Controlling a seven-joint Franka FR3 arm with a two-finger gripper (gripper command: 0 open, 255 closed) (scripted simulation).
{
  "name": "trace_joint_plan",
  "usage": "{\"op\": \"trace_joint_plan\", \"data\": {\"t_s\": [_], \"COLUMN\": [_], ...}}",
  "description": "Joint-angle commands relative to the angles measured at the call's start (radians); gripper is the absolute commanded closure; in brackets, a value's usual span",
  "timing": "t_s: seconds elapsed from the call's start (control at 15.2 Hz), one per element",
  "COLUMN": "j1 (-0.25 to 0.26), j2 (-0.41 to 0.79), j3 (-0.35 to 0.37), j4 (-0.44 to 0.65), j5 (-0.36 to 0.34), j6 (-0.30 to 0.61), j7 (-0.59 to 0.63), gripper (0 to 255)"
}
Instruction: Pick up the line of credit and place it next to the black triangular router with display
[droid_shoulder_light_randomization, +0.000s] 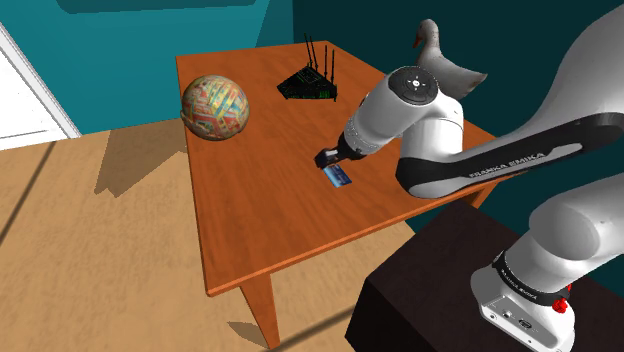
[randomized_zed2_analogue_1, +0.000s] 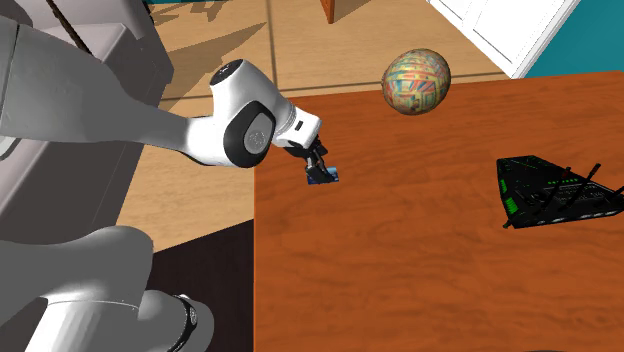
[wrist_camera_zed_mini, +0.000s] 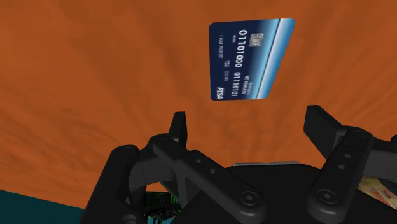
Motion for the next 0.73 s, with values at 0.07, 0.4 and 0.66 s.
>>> {"op": "trace_joint_plan", "data": {"t_s": [0.07, 0.4, 0.66], "j1": [-0.091, -0.182, -0.182], "j2": [0.044, 0.079, 0.079], "j3": [0.072, 0.143, 0.143], "j4": [0.013, 0.026, 0.026], "j5": [-0.063, -0.124, -0.124], "j6": [0.041, 0.073, 0.073], "j7": [0.052, 0.098, 0.098], "gripper": [0, 0, 0]}}
